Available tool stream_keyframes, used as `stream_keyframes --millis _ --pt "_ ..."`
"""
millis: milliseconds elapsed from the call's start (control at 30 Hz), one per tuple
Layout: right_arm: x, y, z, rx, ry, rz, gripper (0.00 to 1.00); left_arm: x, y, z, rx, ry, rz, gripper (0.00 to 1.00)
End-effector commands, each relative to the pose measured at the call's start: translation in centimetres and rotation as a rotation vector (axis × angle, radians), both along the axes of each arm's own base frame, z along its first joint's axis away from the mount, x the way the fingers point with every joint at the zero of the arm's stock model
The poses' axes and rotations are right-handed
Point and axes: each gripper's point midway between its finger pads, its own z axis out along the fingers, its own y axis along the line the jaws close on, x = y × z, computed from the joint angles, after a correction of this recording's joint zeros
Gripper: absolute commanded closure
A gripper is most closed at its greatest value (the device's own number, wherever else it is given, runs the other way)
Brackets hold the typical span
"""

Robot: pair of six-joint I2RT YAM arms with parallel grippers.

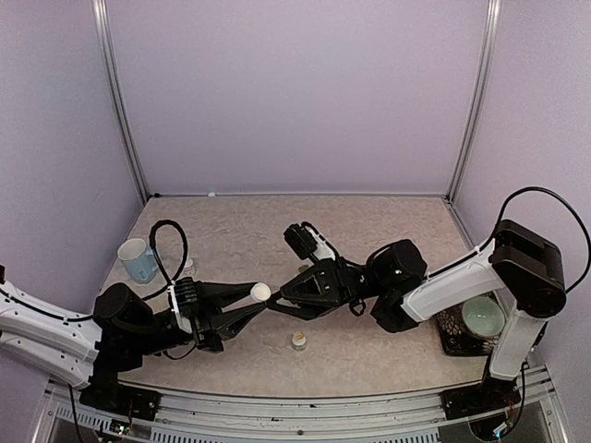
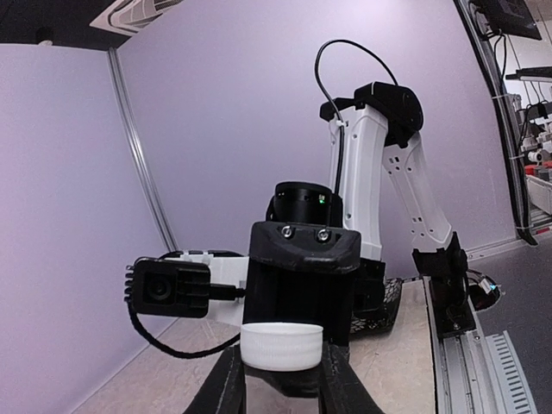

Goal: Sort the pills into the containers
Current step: Pass from the right arm to the left, then pass from the left arm to the right

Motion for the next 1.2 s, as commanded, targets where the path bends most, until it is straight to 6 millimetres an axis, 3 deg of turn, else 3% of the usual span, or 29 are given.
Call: stream_keyframes --millis 0,200,367,533,800,1167 --pt "-0.1 -3.5 1.8 0.109 -0.171 -0.054 0.48 1.1 0.6 0.6 0.013 0.097 0.045 0.72" --pt "2.7 -5.2 -2.0 -0.061 -0.3 -0.184 0.46 2.8 2.0 -1.0 0.094 0.27 0.136 0.72" --pt "5.4 -4.3 -4.8 -0.308 -0.655 -0.382 0.42 3.7 1.7 -3.7 0.248 0.434 0.194 0.74" --pt "6.8 -4.7 -3.4 -0.419 -0.64 -0.424 0.41 3.7 1.6 -6.4 0.406 0.512 0.262 0.76" --pt "5.3 -3.2 -3.4 -0.454 -0.4 -0.264 0.45 3.2 2.0 -6.5 0.471 0.444 0.344 0.75" --pt "2.9 -0.6 -4.3 -0.461 -0.311 -0.14 0.42 2.3 -0.3 -7.7 0.583 0.376 0.356 0.75"
